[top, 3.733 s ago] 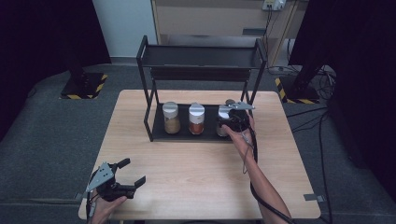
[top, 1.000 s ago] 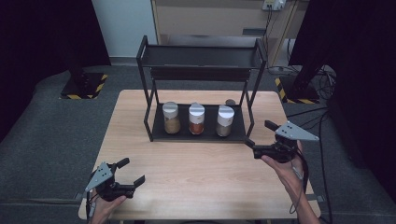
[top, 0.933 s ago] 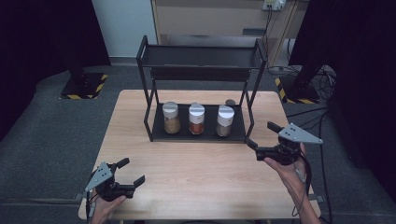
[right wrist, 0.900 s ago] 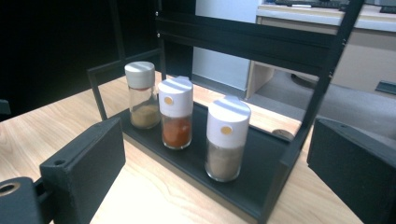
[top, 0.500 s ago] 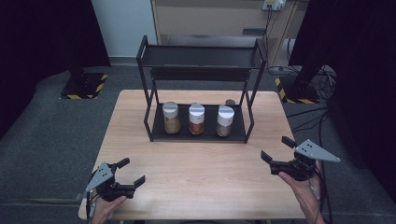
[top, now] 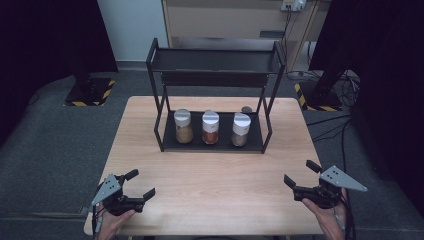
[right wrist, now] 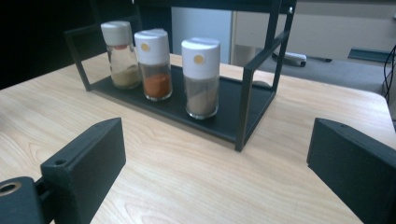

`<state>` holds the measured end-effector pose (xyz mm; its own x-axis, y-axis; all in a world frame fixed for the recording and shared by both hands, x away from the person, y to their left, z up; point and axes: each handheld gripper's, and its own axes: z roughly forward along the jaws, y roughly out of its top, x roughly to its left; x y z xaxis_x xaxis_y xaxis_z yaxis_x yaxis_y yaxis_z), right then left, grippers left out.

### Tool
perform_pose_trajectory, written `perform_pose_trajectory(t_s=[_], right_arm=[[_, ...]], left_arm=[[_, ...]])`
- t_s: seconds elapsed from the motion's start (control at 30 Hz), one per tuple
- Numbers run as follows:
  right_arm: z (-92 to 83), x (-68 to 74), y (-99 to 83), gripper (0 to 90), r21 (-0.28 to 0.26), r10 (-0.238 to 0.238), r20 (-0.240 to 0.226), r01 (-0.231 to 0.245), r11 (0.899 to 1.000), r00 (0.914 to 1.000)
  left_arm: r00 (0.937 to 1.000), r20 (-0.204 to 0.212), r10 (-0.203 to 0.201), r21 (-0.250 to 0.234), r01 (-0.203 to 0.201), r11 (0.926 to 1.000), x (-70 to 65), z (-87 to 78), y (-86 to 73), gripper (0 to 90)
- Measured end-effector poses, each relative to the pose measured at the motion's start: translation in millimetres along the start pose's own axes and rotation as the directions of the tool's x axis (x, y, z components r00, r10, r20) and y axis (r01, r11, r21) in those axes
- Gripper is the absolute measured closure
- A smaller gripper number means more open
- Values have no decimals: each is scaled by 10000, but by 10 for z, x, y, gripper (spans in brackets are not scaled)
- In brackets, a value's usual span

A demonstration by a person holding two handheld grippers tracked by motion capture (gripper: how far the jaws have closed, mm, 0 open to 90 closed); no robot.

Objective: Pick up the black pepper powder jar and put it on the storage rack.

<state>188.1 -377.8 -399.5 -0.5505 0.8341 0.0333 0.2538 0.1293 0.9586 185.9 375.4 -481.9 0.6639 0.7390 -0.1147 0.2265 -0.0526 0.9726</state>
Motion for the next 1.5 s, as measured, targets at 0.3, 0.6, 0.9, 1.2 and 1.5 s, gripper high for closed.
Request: perform_pose_trajectory(t_s=[0.3, 0.6, 0.9, 1.2, 1.5], right_arm=[[-6, 12, -205, 49, 127, 178, -18, -178, 9998, 9998], [41, -5, -313, 51, 278, 283, -97, -280, 9992, 9996], [68, -3, -355, 57, 208, 84, -169, -80, 9998, 9998], [74, -38, -403, 59, 130, 243, -70, -242, 9996, 9997], [53, -56, -440, 59, -56, 411, 238, -409, 9991, 9989]], left_arm=[[10000, 5, -4, 8, 4, 10000, 2, 2, -1, 16], [10000, 29, 13, -6, -13, 10000, 5, 3, -2, 16], [9999, 98, 104, -32, -104, 9999, 4, 8, 1, 17], [9999, 18, 136, -109, -136, 9998, 2, -6, -1, 17], [9997, -192, 126, -227, -130, 9997, 18, -50, -14, 21]])
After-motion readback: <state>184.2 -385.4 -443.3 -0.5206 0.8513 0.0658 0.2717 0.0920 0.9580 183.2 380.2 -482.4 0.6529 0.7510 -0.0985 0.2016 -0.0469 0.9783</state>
